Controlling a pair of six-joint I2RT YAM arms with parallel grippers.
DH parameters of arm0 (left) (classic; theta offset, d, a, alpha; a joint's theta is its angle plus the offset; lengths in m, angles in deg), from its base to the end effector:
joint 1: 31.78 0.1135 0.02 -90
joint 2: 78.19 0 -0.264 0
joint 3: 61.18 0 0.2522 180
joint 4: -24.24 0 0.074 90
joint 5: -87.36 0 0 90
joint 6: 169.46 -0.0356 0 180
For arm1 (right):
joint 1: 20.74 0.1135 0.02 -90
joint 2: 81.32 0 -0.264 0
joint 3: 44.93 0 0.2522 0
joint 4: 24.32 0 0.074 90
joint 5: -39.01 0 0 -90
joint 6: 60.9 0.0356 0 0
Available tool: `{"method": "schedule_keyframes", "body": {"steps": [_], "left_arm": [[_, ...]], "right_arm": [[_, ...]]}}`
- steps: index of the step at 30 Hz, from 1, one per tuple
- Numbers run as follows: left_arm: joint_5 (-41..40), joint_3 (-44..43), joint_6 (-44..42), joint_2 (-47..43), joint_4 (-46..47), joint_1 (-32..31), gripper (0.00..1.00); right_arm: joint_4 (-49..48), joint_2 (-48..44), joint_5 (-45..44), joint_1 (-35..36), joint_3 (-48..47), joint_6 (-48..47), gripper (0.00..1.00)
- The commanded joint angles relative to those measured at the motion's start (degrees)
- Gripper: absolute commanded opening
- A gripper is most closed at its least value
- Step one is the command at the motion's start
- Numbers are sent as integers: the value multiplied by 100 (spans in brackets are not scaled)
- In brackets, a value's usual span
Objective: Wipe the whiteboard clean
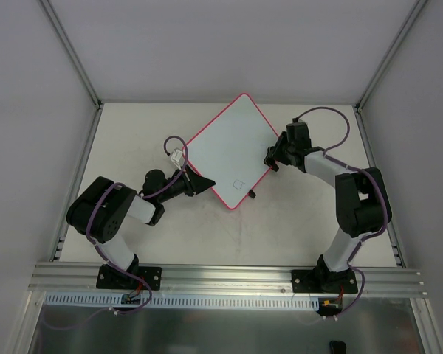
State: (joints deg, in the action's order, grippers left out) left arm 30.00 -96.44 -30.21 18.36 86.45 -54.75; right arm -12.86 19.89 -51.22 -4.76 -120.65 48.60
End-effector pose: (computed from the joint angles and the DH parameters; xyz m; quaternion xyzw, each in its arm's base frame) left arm 0.2459 -0.1251 0.1563 0.0420 0.7011 -0.5624 0.4365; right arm 0.3717 0.1063 0.1980 0.0284 0.8943 0.1344 0.4259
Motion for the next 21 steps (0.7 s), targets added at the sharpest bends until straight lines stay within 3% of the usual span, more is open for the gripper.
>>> {"method": "schedule_keyframes", "body": {"steps": [1,13,21], "left_arm": [[199,14,40,39,2036,-68,0],[242,-30,40,74,2036,-68,0],[242,-13,40,65,2036,-77,0]], "right_arm": [[617,119,-215,-70,-132,-140,0],[907,92,260,501,-1370,-105,0],[1074,320,251,572,-1671,-105,0]]}}
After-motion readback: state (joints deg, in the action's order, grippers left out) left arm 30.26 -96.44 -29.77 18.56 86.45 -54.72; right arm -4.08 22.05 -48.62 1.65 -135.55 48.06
